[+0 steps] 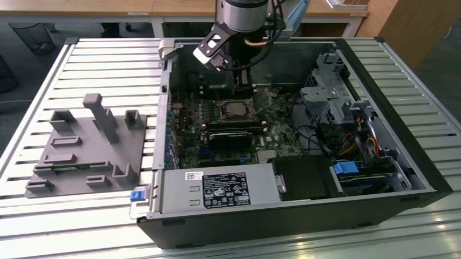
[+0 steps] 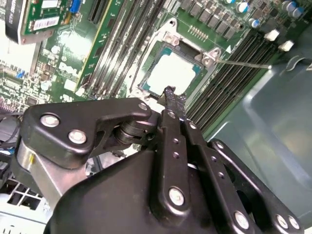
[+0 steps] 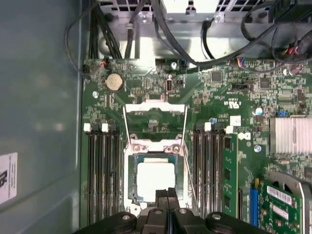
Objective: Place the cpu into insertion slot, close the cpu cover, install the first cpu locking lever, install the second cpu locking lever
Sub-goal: 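Close the cpu cover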
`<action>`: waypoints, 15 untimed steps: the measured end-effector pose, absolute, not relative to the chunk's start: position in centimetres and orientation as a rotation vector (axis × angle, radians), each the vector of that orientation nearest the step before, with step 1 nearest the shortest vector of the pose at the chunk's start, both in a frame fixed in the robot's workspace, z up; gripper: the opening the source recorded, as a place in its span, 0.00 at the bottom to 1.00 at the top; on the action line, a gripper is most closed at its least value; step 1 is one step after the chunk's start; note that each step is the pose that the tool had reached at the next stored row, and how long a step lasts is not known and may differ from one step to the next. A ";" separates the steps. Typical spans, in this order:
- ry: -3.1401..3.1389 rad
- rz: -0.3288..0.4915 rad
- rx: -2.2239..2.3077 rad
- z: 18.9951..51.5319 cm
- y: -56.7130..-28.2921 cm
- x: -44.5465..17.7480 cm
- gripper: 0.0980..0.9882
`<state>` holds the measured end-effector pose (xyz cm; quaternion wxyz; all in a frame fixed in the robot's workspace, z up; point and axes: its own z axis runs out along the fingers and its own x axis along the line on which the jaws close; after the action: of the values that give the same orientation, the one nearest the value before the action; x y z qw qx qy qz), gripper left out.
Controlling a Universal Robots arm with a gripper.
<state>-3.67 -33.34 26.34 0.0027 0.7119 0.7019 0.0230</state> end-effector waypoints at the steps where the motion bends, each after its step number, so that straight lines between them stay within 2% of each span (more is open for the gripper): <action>1: 2.201 0.072 2.233 26.3 -33.3 -3.4 0.02; 15: 2.238 0.071 2.199 26.1 -33.3 0.0 0.02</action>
<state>0.01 -33.28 26.11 0.0015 0.7007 0.7131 0.0227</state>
